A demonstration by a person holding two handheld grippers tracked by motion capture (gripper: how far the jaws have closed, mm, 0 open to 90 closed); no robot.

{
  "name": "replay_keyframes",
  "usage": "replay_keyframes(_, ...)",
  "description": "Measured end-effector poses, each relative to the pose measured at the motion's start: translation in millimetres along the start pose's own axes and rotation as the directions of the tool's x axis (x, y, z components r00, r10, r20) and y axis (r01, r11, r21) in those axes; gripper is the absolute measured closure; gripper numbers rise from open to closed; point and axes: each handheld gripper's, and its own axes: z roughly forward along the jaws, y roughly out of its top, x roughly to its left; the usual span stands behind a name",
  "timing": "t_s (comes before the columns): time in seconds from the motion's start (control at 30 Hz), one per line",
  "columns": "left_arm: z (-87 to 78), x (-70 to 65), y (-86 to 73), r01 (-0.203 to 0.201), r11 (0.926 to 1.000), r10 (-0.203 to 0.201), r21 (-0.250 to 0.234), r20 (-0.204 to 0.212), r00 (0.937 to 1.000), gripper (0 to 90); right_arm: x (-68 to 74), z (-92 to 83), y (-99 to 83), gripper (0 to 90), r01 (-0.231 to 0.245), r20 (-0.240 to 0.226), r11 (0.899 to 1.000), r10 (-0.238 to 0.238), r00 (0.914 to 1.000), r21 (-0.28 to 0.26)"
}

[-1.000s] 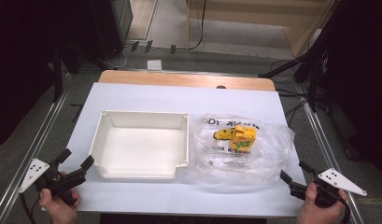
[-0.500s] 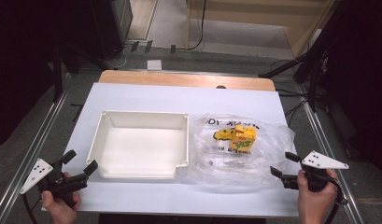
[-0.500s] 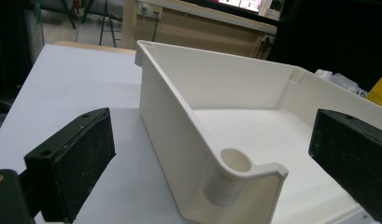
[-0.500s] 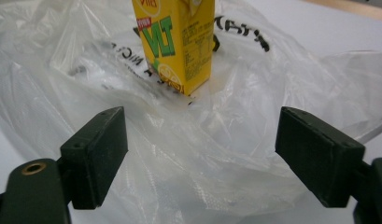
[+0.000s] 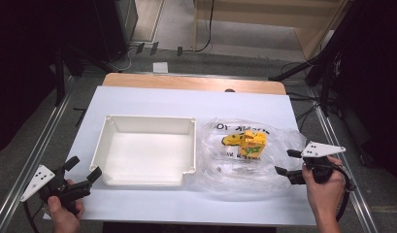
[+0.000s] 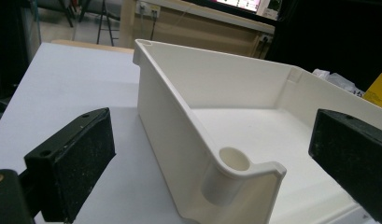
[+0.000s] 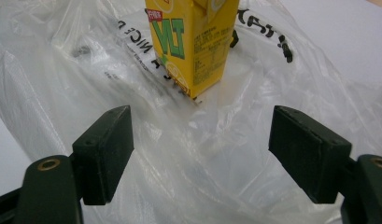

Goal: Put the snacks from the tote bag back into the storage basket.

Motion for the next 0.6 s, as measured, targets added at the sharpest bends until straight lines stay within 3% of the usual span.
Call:
replay_keyframes(0.2, 0.1, -0.2, 0.0, -0.008, 1.0000, 0.008, 0.005, -0.001, 1.0000, 1.0, -0.4, 5.3, 14.9, 21.3, 0.052, -0.006, 0.997, -0.052, 0.9986, 0.058)
replay_keyframes(0.3, -0.1, 0.1, -0.1, -0.010, 0.9999, 0.010, 0.005, 0.007, 0.9999, 1.0, -1.0, 11.2, 28.0, 22.1, 0.094, -0.044, 0.990, -0.090, 0.9950, 0.104)
replay_keyframes(0.6, 0.8, -1.2, -0.3, -0.018, 0.9998, 0.018, 0.008, 0.006, 0.9998, 1.0, -6.0, 18.2, 50.6, 22.0, 0.157, -0.056, 0.975, -0.150, 0.9871, 0.157)
